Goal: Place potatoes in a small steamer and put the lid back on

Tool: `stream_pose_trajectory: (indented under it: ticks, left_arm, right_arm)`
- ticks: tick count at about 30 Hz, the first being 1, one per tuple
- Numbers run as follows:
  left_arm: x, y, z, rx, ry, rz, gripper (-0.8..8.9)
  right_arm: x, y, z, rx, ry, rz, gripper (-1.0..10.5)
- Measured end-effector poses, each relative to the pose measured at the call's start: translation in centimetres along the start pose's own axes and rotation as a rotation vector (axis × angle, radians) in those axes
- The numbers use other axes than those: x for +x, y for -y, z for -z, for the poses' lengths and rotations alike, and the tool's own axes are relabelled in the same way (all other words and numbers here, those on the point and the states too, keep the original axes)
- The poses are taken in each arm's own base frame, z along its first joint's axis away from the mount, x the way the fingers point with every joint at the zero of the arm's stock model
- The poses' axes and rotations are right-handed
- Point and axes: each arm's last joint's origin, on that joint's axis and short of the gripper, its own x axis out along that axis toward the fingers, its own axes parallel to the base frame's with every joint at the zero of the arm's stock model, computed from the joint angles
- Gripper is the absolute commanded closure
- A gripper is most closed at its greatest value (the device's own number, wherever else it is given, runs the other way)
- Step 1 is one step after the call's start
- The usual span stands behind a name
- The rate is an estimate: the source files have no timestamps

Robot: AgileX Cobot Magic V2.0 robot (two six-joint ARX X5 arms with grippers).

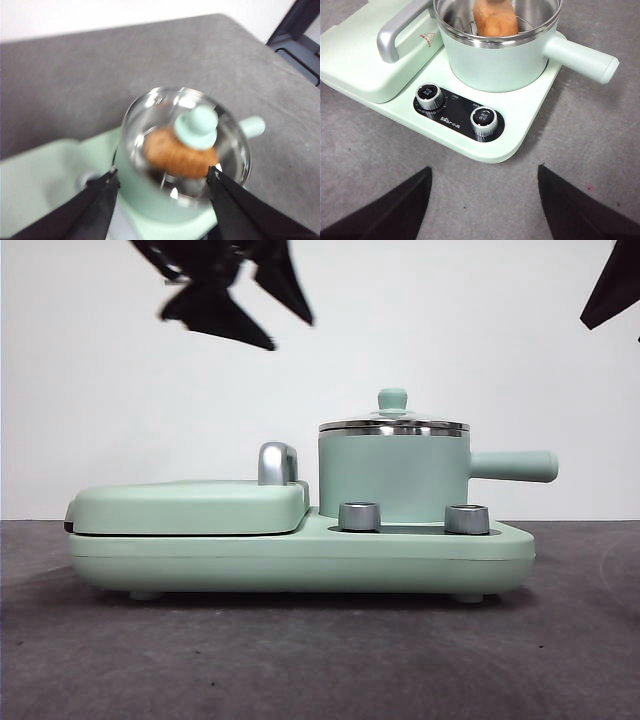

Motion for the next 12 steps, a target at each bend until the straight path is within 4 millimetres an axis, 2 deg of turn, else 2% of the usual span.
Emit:
stream_pose_trajectory:
  ticks: [4, 12]
  left_arm:
    - [-3.1, -0.1, 1.7, -0.022, 0.009, -0.017, 5.23]
    - [-9.7, -0.2, 7.1, -0.053, 0.042, -0.068, 5.24]
  right_arm:
    - [0.0, 0.0, 0.0, 0.0, -0.001, 0.0, 6.2]
    - [0.0, 0.0, 0.0, 0.0, -0.001, -0.004, 6.2]
